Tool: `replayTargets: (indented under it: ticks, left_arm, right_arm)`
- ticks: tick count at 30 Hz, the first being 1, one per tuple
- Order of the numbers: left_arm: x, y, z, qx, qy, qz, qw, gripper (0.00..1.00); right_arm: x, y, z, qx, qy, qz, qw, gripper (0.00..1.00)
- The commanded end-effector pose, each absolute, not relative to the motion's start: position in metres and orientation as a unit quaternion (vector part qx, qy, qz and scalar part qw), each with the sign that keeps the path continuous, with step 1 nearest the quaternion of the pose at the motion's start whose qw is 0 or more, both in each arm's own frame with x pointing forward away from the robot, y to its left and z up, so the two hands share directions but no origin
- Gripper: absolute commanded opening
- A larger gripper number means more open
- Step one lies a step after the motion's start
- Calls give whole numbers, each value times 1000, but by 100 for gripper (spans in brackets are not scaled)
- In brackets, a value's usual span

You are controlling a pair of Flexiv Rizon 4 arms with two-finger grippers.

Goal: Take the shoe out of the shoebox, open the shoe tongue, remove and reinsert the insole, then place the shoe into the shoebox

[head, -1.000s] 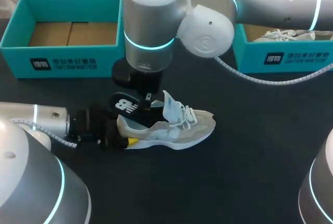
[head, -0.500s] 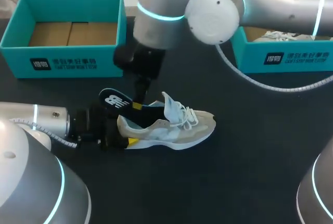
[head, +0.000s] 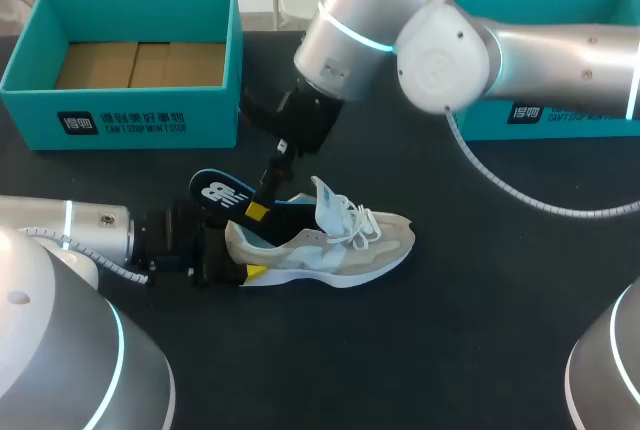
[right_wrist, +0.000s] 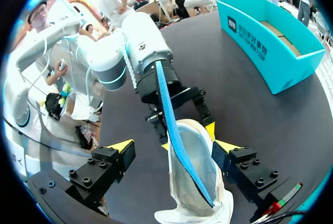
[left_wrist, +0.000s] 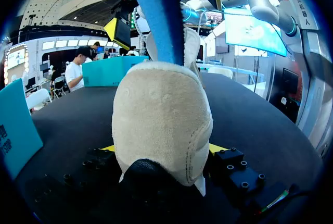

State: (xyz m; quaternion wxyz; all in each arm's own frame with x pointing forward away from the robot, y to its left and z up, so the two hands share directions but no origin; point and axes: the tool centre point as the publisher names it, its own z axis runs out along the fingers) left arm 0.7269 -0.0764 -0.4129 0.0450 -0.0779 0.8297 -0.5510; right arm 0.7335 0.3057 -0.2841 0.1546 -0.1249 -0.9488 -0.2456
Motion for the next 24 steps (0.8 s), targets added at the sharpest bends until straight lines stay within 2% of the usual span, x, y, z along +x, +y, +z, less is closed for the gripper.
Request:
replayTargets:
  ticks: [1,4,6,9,10,11,14,22,24]
  left_arm:
    - [724,-79,-420,-79,830,-551,46,0]
    - [724,-79,-420,-79,830,-551,46,0]
    - [724,-79,-420,-79,830,-551,46,0]
    - [724,-79,-420,-79,830,-551,46,0]
    - [724,-79,-420,-79,830,-551,46,0]
    - [724,-79,-420,-79,830,-551,46,0]
    - [724,-79,-420,-79,830,-551,46,0]
    - [724,-79,-420,-79,830,-551,46,0]
    - [724,-79,-420,-79,830,-551,46,0]
  right_arm:
    - [728,310,-290,-142,-933,-303,133,96]
    - [730,316,-291,-140,-929,-319,129,87]
    - [731,318,-292,-140,-925,-330,129,85]
    - [732,323,-294,-130,-918,-354,122,75]
    - [733,324,-295,-130,-919,-352,121,61]
    - [734,325,-295,-129,-917,-356,122,54]
    - [736,328,-297,-125,-911,-374,123,50]
    - [735,338,-304,-111,-908,-381,132,47]
    - [735,339,-305,-112,-909,-379,134,41]
